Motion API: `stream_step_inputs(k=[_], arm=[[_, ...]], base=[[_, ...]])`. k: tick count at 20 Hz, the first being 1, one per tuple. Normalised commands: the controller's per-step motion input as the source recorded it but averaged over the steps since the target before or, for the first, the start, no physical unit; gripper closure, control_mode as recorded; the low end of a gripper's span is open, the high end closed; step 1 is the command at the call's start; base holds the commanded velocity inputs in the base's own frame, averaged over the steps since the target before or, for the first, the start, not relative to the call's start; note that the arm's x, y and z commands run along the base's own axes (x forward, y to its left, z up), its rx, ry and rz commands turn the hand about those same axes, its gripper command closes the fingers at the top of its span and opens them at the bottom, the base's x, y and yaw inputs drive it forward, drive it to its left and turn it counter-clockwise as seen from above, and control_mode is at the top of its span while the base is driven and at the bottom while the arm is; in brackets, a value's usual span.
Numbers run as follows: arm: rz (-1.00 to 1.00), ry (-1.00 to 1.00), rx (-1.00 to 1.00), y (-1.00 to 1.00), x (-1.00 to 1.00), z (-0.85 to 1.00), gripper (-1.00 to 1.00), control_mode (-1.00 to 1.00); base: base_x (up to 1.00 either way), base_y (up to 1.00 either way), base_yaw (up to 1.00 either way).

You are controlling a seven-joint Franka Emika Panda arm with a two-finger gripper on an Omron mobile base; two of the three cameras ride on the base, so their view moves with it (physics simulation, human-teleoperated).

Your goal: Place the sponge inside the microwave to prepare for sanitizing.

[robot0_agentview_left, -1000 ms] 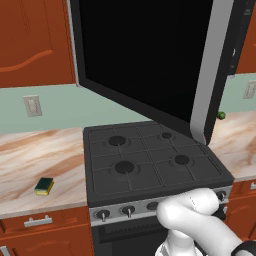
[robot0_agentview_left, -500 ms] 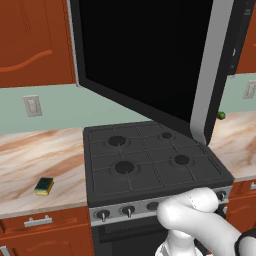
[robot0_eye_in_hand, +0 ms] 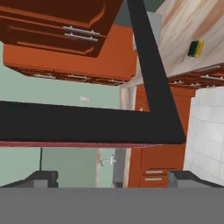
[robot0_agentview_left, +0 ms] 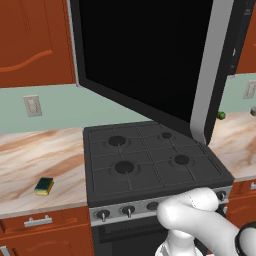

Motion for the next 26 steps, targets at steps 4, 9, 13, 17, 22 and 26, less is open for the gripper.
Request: stream_step_inputs(k=[4,9,13,17,22,26], arm=[[0.00,0.02,0.00,0.10,0.58,-0.26,-1.00,-1.00],[-0.07,0.00,-0.01,0.14,0.47,-0.17,-1.00,-1.00],[-0.09,0.00,-0.01,0.20,0.46,-0.21,-1.00,-1.00],[-0.10,0.00,0.00,0.20,0.43,-0.19,-1.00,-1.00],[-0.15,0.00,0.00,0.29,0.38,-0.15,-1.00,-1.00],[-0.16,0.00,0.00,0.30,0.32,-0.10,-1.00,-1.00]], base=[[0.00,0.00,0.00],[0.00,0.00,0.00],[0.00,0.00,0.00],[0.00,0.00,0.00],[0.00,0.00,0.00],[0.00,0.00,0.00]])
